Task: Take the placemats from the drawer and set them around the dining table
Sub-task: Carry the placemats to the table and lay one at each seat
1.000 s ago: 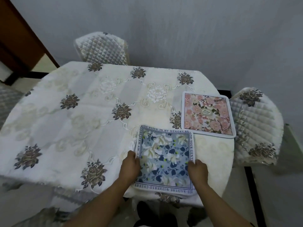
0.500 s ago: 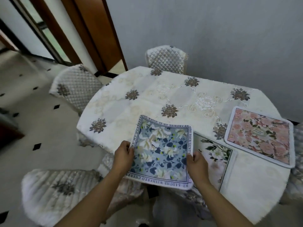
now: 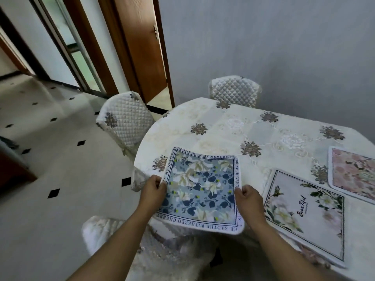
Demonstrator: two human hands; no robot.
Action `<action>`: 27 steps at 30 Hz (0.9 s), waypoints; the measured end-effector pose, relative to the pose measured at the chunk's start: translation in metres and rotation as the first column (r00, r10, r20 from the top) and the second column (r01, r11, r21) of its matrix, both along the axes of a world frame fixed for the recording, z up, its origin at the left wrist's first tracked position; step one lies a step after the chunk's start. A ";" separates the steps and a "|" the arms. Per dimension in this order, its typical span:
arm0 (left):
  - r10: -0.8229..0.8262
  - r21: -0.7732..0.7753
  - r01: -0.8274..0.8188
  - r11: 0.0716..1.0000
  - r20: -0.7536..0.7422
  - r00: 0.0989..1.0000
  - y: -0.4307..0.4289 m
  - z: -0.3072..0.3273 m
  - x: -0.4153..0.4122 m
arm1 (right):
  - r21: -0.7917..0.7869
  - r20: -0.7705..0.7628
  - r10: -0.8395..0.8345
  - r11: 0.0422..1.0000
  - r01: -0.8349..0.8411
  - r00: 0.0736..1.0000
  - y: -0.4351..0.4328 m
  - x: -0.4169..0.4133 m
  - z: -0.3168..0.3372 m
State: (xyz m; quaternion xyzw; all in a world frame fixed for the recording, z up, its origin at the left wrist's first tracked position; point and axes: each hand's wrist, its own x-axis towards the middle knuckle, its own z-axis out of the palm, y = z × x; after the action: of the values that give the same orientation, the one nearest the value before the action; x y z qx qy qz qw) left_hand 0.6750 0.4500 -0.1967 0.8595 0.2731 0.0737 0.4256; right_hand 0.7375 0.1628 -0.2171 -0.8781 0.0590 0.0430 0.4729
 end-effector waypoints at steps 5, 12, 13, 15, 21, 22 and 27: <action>-0.006 -0.110 0.001 0.994 -0.041 0.999 0.055 -0.001 0.017 | 0.039 -0.068 -0.118 0.992 0.121 0.991 0.048 -0.016 0.003; -0.030 -0.237 0.014 0.971 -0.062 0.998 0.065 -0.022 0.075 | -0.084 -0.091 -0.127 0.989 0.120 0.988 0.056 0.006 0.001; -0.039 -0.233 0.025 0.972 -0.056 0.998 0.065 -0.025 0.085 | -0.093 -0.097 -0.132 0.988 0.123 0.987 0.057 0.015 -0.002; -0.056 -0.207 0.041 0.977 -0.069 0.996 0.067 -0.029 0.100 | -0.111 -0.104 -0.135 0.986 0.123 0.985 0.059 0.032 -0.010; -0.061 -0.163 0.047 0.986 -0.079 0.995 0.076 -0.040 0.153 | -0.169 -0.130 -0.085 0.984 0.062 0.988 0.062 0.095 -0.032; -0.064 -0.158 0.050 0.986 -0.083 0.994 0.078 -0.043 0.164 | -0.172 -0.130 -0.076 0.984 0.053 0.989 0.064 0.106 -0.038; -0.092 -0.134 0.078 0.988 -0.095 0.991 0.085 -0.061 0.214 | -0.161 -0.151 -0.067 0.986 0.042 0.986 0.071 0.148 -0.071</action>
State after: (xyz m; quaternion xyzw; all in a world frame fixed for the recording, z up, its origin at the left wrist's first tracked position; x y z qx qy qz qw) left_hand 0.8890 0.5353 -0.2575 0.8435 0.2616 -0.0061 0.4691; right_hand 0.8852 0.2335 -0.2880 -0.9047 0.1229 0.0939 0.3969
